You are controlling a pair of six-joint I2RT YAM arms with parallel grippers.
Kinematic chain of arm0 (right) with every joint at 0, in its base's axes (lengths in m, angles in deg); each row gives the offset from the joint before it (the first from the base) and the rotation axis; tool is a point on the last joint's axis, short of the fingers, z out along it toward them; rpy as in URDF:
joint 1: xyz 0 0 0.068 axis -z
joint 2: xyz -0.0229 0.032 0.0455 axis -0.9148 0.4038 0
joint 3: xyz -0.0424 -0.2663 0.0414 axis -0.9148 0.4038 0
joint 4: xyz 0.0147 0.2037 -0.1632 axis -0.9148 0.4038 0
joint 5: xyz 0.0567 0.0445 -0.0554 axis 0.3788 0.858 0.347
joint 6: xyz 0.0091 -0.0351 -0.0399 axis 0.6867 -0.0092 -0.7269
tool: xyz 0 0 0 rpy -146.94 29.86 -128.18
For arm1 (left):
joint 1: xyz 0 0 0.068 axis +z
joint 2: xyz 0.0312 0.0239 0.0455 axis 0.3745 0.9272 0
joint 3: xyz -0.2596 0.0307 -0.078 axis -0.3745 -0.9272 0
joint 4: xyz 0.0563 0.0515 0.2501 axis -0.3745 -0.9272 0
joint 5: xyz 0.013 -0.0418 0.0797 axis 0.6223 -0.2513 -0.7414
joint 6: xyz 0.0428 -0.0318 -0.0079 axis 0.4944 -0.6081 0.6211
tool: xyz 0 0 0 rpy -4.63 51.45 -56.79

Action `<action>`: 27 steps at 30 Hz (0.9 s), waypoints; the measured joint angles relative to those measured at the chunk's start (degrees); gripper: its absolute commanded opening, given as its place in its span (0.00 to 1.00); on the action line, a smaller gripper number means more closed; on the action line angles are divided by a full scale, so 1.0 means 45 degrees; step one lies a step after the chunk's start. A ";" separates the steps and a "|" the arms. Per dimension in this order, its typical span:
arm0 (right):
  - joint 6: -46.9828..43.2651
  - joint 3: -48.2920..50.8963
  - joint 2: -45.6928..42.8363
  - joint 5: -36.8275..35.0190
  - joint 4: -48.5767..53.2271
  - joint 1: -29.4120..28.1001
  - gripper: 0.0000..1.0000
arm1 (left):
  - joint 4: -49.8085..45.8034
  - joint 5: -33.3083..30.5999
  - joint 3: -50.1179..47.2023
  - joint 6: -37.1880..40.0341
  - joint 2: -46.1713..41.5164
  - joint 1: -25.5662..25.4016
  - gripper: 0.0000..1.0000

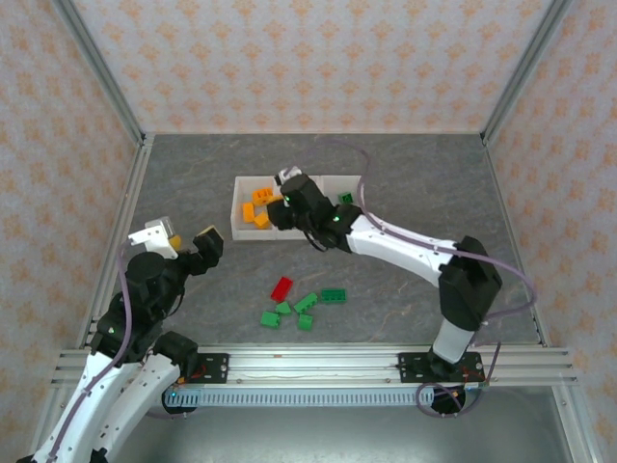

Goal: Sort the legos into containers by color
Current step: Place the lego in the container.

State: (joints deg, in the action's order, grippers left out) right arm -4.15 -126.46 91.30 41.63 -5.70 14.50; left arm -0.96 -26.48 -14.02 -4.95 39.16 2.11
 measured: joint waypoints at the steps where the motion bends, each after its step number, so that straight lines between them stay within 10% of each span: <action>1: 0.0058 -0.0510 0.0505 0.0010 -0.0175 0.0029 0.25 | 0.0000 -0.0083 -0.0029 -0.0010 -0.0058 0.0000 0.99; 16: 0.0068 -0.7087 0.7048 0.0355 0.0515 0.0291 0.29 | 0.0204 -0.0160 -0.0291 0.0000 -0.0330 0.0000 0.99; 27: 0.0437 -0.9248 0.7883 0.1088 0.2011 0.0481 0.92 | 0.0481 0.0180 -0.0340 0.0019 -0.0384 0.0015 0.99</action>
State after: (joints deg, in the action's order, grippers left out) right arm -2.18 -168.08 126.78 46.53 3.35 16.66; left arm 1.21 -25.67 -15.55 -4.87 37.43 2.18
